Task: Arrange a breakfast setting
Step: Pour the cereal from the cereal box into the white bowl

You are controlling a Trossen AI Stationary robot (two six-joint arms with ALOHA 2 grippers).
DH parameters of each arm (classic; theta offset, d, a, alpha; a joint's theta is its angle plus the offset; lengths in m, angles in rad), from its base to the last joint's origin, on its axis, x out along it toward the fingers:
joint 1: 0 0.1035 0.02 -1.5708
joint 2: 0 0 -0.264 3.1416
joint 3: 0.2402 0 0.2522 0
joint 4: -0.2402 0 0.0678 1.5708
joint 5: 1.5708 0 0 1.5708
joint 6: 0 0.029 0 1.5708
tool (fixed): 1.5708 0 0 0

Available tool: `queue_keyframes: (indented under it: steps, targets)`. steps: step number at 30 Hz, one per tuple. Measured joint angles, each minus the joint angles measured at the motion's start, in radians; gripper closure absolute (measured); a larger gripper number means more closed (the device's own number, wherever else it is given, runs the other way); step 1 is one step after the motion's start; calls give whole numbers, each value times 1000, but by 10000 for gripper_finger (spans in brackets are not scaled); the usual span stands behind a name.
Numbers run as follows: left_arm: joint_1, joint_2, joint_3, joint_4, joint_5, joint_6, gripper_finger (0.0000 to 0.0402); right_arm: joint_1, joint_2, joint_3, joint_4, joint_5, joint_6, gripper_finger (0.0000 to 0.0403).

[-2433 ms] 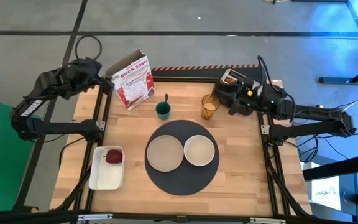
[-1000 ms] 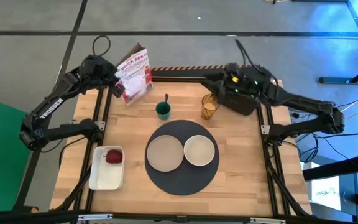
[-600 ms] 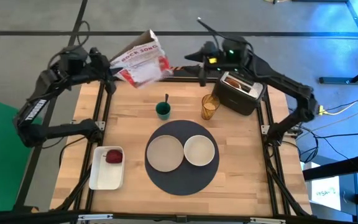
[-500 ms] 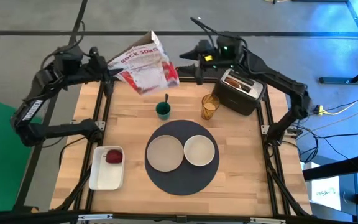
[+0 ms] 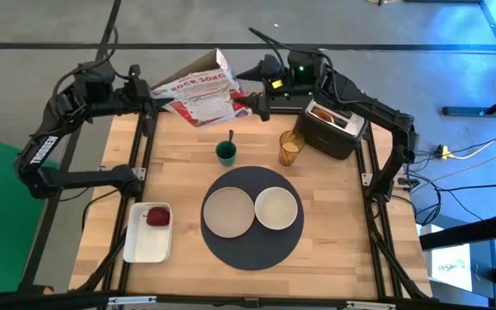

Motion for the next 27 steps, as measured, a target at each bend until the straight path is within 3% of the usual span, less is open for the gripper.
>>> queue_keyframes:
  steps: [9, 18, 23, 27]
  targets:
    - [-32, 13, 0, 19, 66, 18, 401, -5, 2, -1, -2, 3, 4, 63]
    - [-62, -9, 0, 47, 66, -5, 401, -4, -23, -3, -18, 124, -21, 63]
    - [-66, -17, 0, 65, 81, -7, 401, -4, -32, -1, 0, -52, -8, 63]
    - [-66, -4, 0, 158, 154, -7, 401, 18, 2, -2, -18, -68, 8, 63]
